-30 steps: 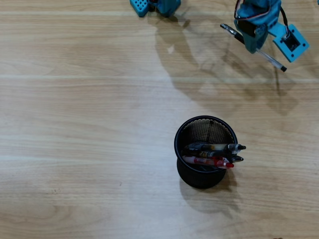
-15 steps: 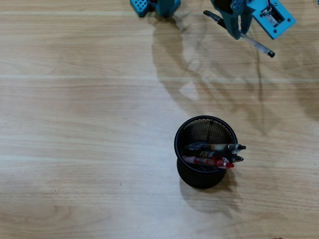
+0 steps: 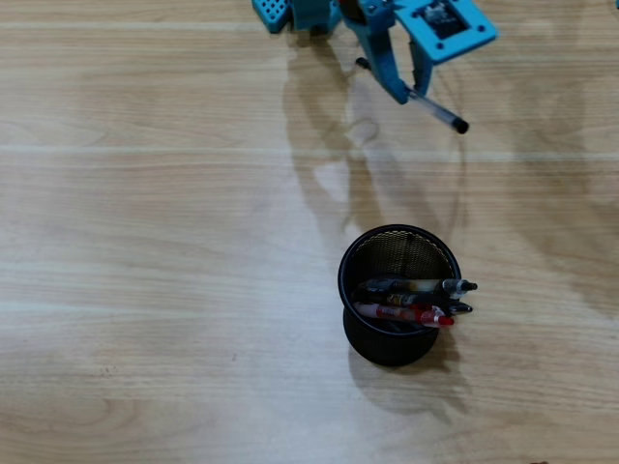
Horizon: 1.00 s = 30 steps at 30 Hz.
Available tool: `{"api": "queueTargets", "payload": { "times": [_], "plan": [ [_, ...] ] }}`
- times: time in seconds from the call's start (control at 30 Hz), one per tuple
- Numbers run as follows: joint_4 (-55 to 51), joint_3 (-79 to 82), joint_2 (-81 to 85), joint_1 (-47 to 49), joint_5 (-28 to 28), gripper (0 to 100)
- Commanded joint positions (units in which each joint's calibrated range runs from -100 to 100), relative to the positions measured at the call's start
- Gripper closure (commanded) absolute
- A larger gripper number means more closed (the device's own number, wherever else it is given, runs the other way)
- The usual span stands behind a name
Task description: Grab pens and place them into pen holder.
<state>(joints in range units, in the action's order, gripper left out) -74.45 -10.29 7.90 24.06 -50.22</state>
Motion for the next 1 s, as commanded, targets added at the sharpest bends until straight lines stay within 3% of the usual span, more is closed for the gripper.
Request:
{"api": "queueTargets", "payload": {
  "times": [0.0,0.63,0.8,0.97],
  "plan": [
    [5.5,1.2,5.2,-3.5,0.3,98],
    [68.9,27.3,5.3,-6.3,-0.1,98],
    [79.7,25.9,-0.8,-6.6,-0.3,98],
    [84.0,21.0,-8.9,-6.6,-2.8,98]
  ]
}}
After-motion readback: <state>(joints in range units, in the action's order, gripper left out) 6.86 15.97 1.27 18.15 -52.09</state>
